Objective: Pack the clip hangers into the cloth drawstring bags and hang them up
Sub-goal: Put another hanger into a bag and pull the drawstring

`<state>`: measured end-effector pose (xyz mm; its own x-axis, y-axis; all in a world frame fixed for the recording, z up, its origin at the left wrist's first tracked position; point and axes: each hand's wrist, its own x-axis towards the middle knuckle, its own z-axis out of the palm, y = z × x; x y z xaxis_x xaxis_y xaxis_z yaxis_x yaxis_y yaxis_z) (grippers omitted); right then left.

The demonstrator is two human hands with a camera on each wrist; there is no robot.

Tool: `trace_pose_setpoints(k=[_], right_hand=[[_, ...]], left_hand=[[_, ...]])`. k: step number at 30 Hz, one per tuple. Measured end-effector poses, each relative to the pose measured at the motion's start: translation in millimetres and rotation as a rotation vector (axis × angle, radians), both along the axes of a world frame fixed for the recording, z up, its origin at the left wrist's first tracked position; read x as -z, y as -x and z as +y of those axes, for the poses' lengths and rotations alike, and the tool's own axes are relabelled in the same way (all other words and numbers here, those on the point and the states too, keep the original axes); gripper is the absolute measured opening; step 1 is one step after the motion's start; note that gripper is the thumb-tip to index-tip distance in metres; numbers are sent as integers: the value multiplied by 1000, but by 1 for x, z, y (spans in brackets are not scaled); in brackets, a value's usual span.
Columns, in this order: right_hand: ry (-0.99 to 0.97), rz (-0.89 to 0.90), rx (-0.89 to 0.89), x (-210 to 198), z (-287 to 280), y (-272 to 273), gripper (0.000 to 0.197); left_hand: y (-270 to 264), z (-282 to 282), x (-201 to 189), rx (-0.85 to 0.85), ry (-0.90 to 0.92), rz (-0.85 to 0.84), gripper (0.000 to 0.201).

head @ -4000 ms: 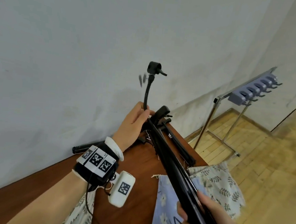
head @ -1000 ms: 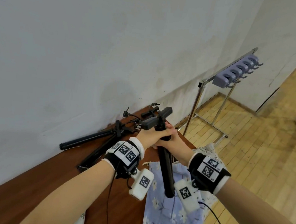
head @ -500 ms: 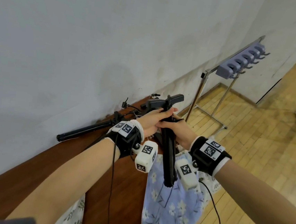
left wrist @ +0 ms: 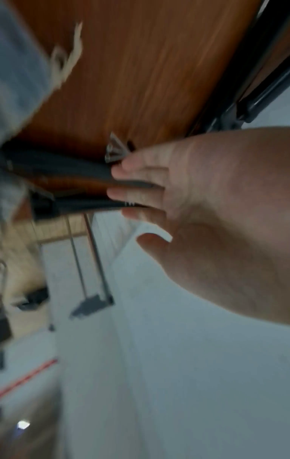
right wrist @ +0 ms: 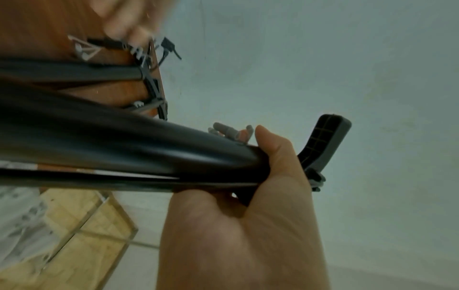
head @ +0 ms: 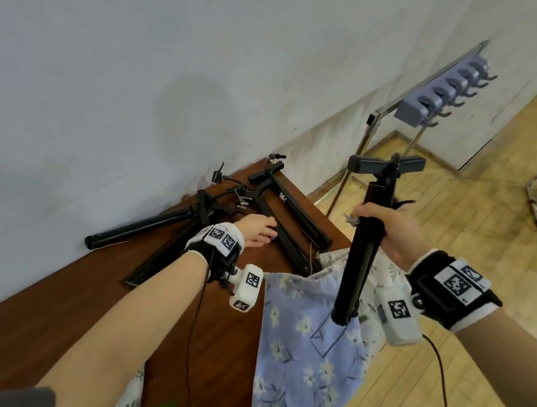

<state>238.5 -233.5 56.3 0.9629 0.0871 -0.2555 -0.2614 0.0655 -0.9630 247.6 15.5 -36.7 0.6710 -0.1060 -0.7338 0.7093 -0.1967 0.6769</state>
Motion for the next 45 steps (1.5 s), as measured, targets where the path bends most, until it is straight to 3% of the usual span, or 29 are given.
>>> trace_pose_setpoints(k=[2,4,6,9,10,13,15,18,20,23,25,27,30,35,39,43,45], right_hand=[[-2,28,31,1,-20,2,7],[-10,97,24,7,-36,7,19],[1,152,28,16,-49,16,22],[69,173,65,29,-66,32,3],[95,181,78,33,-71,36,9],[149,188,84,41,-82,45,41],[149,200,77,43,-83,49,49],[124,228,68,45,-77,52,36],[117,267,63,48,-69,51,26],[136,322,20,49,-54,48,22],[186,351,-33,49,-42,44,27],[259,357,-134,46,-30,43,30],[357,298,-339,32,-8,48,31],[397,47,-708,-10,30,58,39],[293,-1,-769,-39,45,59,30],[269,122,-842,-40,49,55,20],[328,139,-856,-27,53,60,27]], left_hand=[[3,-10,38,236,-238,22,44],[7,-23,71,455,-398,-73,42],[7,-33,96,560,-505,-103,40],[7,-42,115,679,-612,-139,32],[6,-44,116,719,-627,-152,33],[2,-46,114,804,-571,-167,32],[0,-41,110,862,-455,-112,25],[2,-32,99,887,-307,-9,14],[9,-25,92,862,-222,43,18],[23,-18,88,943,-296,0,37],[36,-20,82,1009,-365,-79,30],[50,-24,69,979,-391,-163,18],[56,-21,35,827,-418,-346,28],[63,-14,-64,710,-385,-579,19],[69,1,-112,646,-392,-689,44],[77,14,-127,568,-463,-780,29],[79,20,-123,447,-511,-819,25]])
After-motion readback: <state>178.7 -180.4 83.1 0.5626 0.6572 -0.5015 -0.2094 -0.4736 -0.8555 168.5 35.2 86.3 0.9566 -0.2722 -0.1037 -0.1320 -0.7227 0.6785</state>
